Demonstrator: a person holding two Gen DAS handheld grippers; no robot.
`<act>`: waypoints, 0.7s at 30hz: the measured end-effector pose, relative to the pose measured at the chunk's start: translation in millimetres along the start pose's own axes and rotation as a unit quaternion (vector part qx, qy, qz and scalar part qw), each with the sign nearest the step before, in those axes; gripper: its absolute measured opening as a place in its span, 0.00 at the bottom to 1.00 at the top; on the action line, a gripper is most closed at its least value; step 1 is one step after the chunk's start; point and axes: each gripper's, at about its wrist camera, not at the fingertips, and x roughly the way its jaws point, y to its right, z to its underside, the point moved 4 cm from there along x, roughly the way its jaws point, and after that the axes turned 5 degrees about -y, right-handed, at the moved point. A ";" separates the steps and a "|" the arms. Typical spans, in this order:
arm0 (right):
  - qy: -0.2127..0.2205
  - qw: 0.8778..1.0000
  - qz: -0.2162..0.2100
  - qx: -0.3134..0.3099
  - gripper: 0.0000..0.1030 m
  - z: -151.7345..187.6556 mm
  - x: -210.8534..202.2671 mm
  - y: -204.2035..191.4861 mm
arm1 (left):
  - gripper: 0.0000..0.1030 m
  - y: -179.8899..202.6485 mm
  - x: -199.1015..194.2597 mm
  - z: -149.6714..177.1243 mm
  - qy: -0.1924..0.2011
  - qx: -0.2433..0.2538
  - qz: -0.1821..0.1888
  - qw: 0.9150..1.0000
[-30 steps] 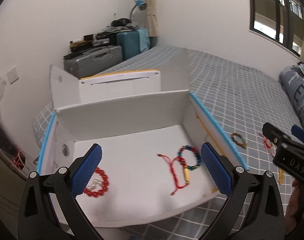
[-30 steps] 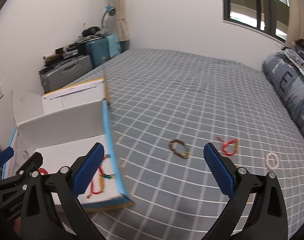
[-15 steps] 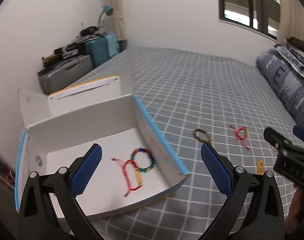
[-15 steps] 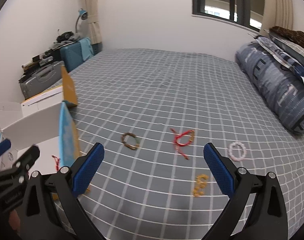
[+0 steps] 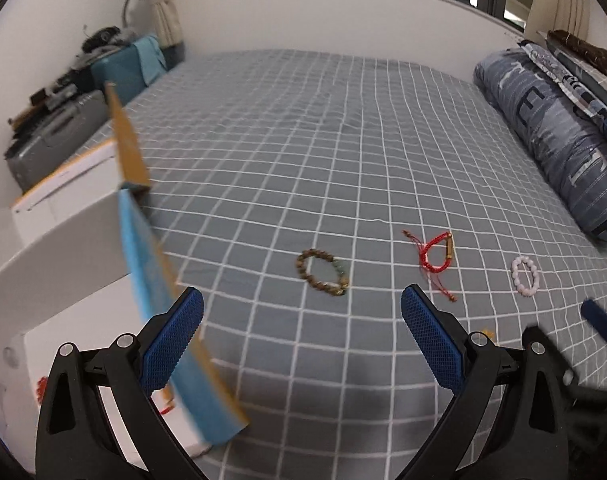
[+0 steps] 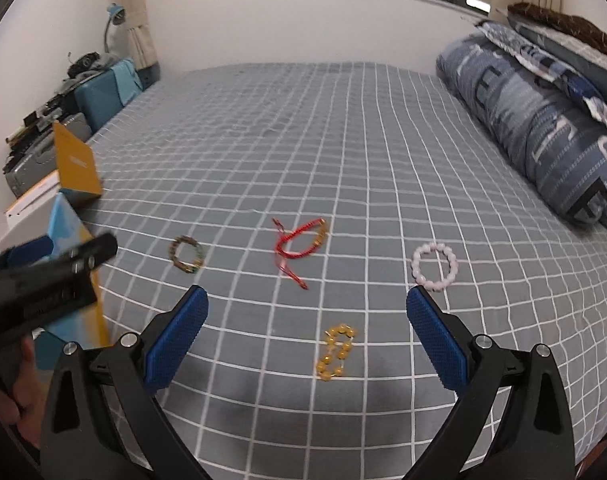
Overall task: Organize jewelry
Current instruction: 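Move both open tools back over the remaining bracelets on the bed, then grasp the wooden bead bracelet with left tool while right tool grasps amber bracelet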
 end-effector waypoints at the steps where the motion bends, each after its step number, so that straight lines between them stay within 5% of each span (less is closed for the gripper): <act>1: -0.008 1.000 0.003 0.000 0.93 1.2 8.0 2.6 | 0.95 4.4 8.4 -4.0 -0.005 0.003 0.001 1.000; 21: -0.121 0.992 -0.003 0.016 0.87 35.0 104.8 23.5 | 0.94 13.8 155.9 -12.6 -0.107 0.001 -0.018 0.994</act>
